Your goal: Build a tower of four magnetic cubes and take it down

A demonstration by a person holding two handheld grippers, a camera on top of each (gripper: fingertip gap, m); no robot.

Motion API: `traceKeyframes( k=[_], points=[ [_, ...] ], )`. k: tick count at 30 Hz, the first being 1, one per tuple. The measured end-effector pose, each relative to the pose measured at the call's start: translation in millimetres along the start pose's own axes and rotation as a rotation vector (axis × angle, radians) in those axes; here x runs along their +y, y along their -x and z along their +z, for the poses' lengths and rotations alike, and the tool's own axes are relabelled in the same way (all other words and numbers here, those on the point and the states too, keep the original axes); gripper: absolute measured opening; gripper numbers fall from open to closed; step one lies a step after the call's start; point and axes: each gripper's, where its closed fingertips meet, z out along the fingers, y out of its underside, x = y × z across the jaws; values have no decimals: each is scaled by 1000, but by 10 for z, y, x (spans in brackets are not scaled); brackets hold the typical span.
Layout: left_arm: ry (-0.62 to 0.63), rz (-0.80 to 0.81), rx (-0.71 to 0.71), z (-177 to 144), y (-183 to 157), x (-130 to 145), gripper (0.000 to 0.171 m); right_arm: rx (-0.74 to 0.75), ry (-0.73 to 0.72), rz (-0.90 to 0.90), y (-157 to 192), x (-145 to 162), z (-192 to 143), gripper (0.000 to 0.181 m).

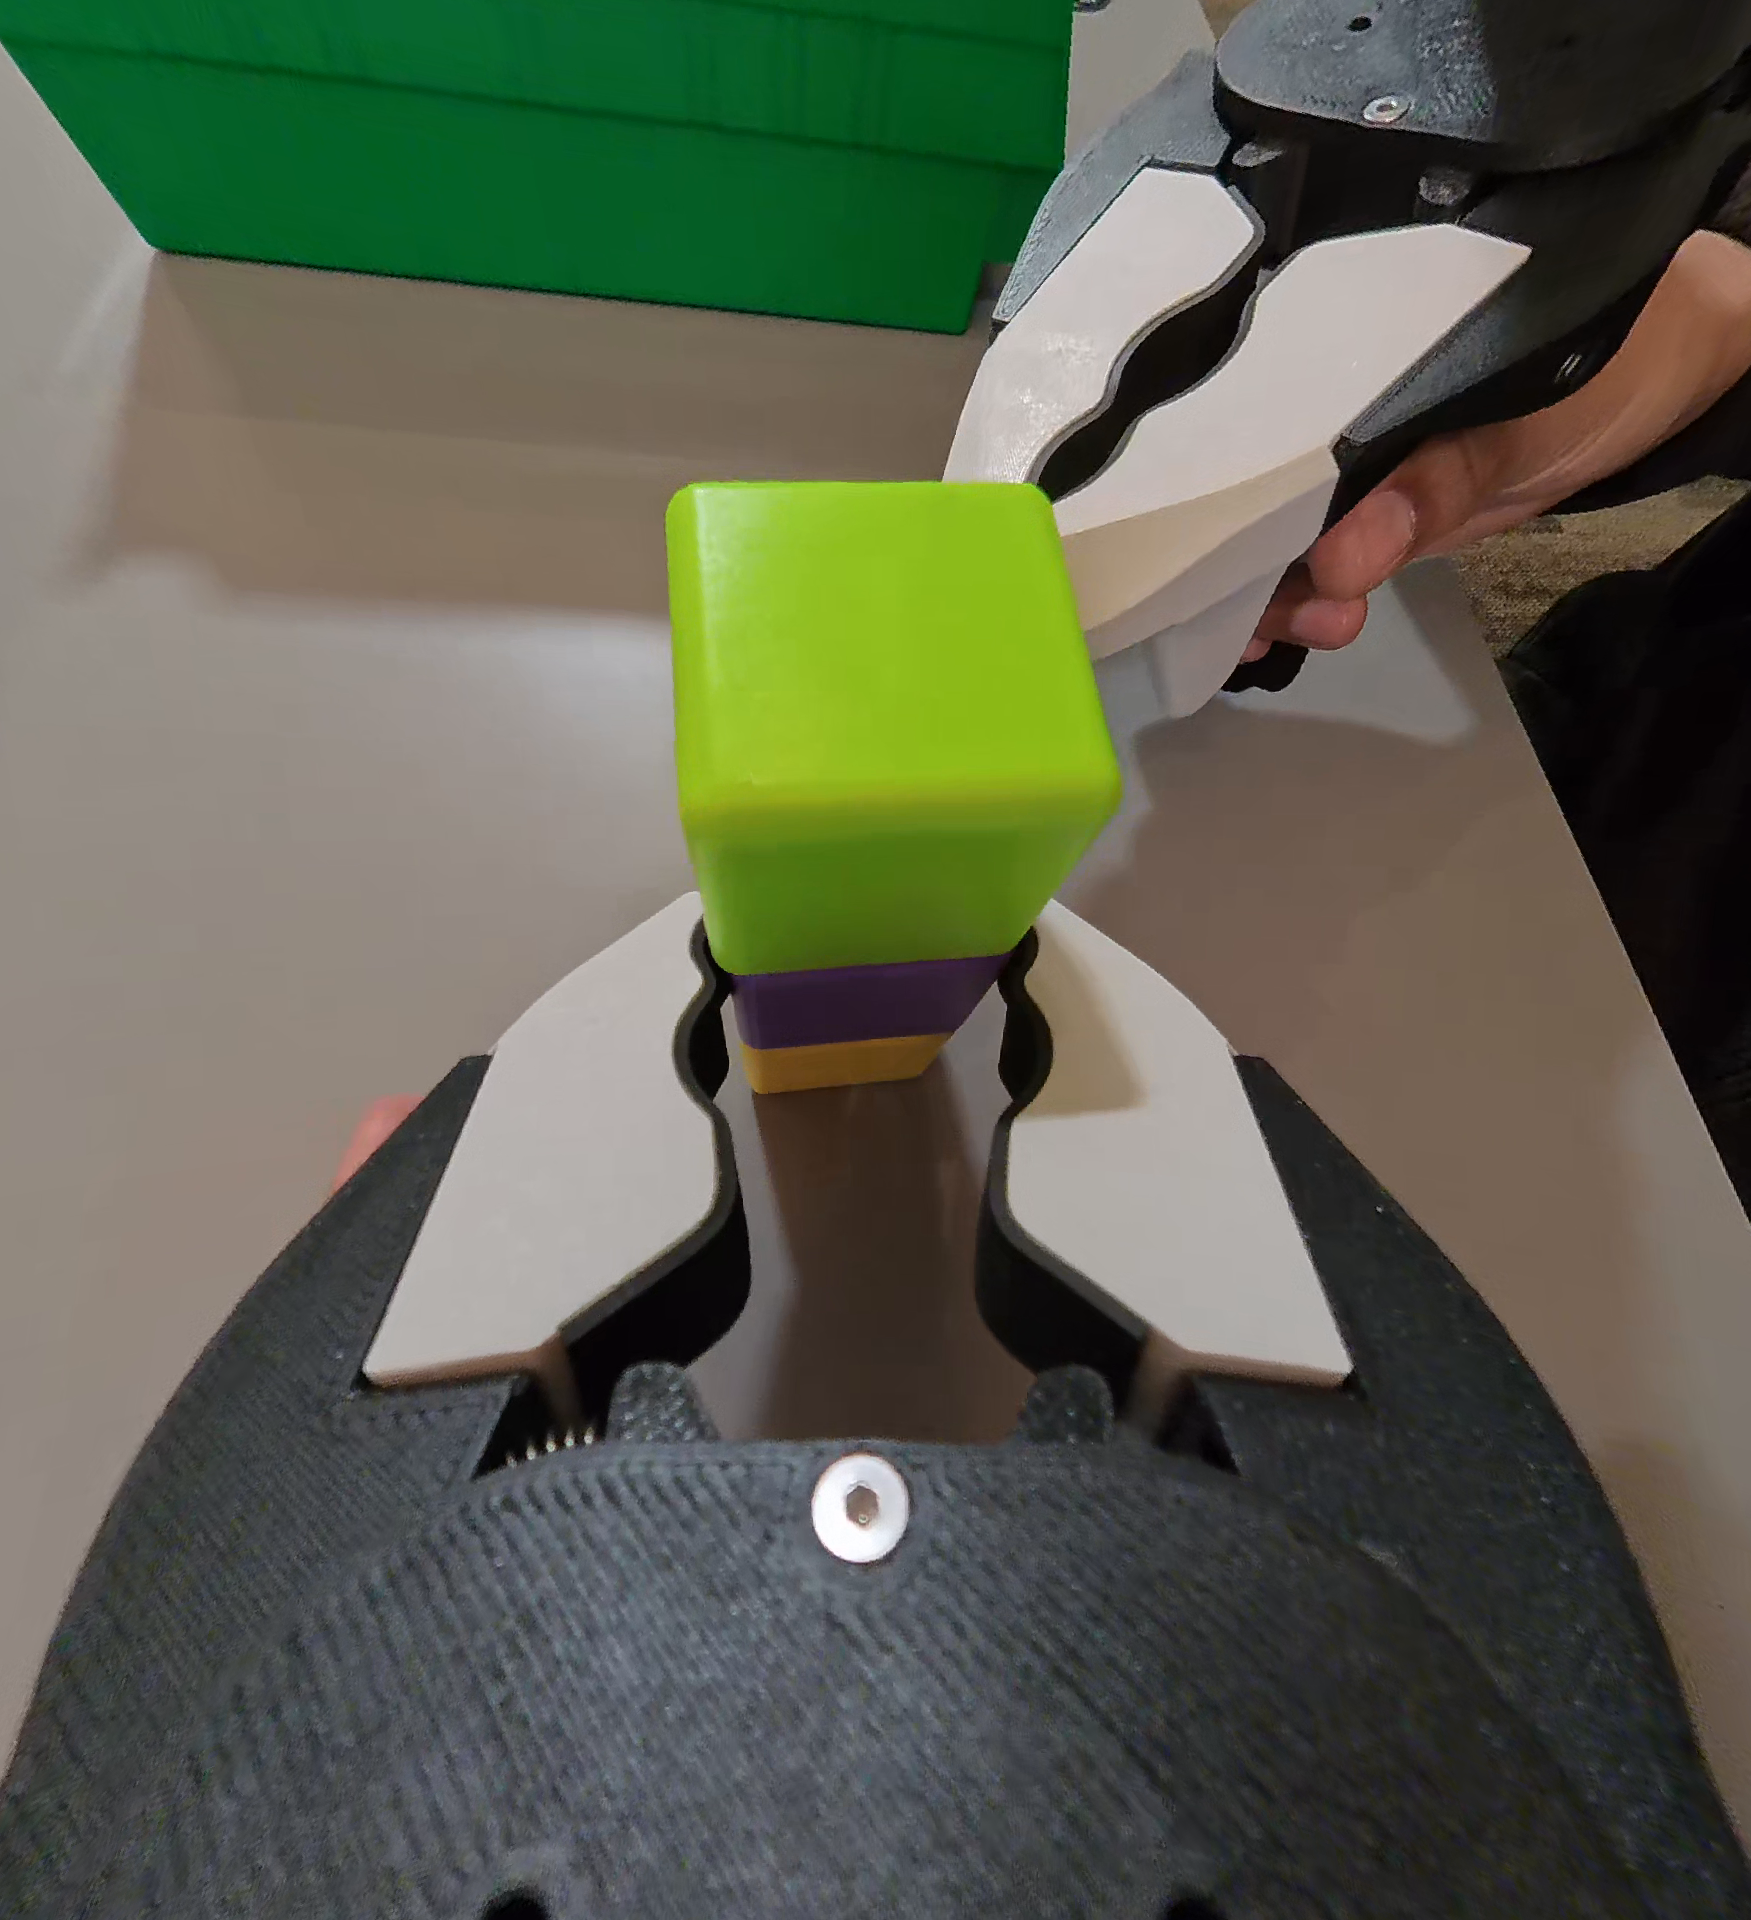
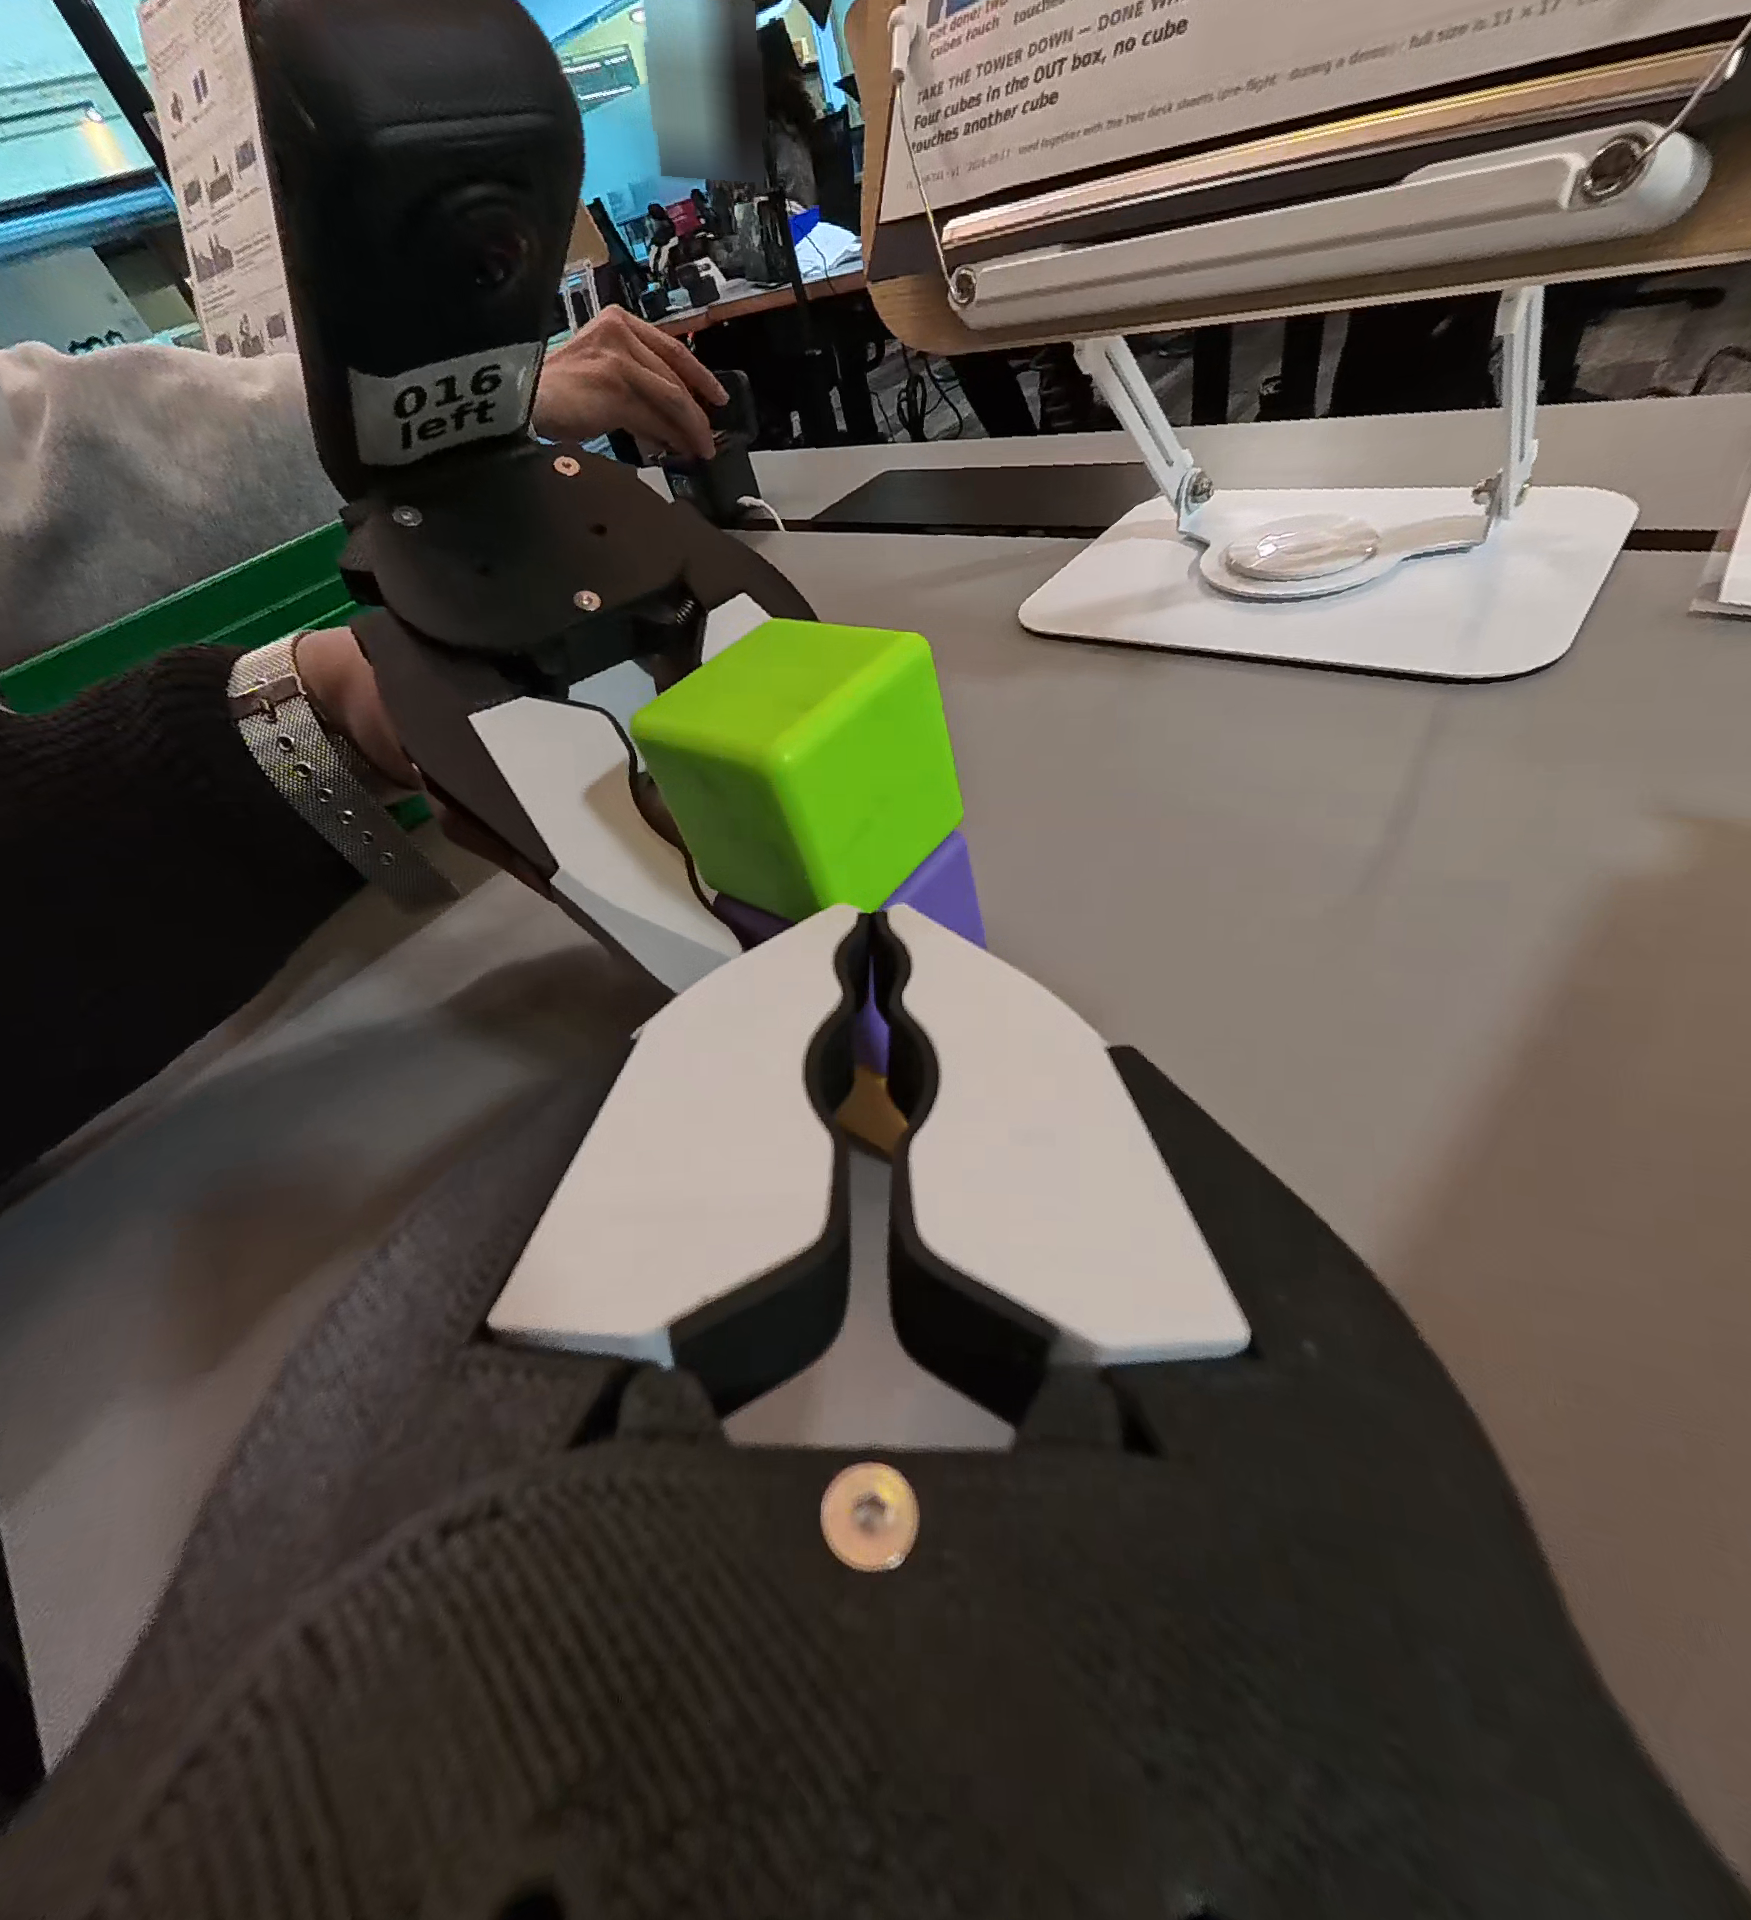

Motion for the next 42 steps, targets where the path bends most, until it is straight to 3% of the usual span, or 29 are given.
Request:
traceKeyframes(
  k=[26, 32, 35, 38, 40, 42],
  points=[
    [-12, 27, 14, -13, -30, 17, 51, -22, -4, 60, -60, 3, -181, 0],
    [0, -3, 0, -67, -22, 20, 58, -54, -8, 107, -35, 5, -213, 3],
    [-7, -56, -20, -213, -14, -28, 67, -64, -5, 112, -21, 11, -230, 4],
    [-71, -134, 79, -486, -162, -171, 80, -65, 5, 89, -3, 23, -228, 5],
    [-158, -152, 100, -761, -210, -361, 85, -65, 13, 71, 16, 35, -222, 5],
    [-298, -153, 30, -1153, -141, -650, 82, -70, 21, 59, 40, 49, -216, 5]
  ],
)
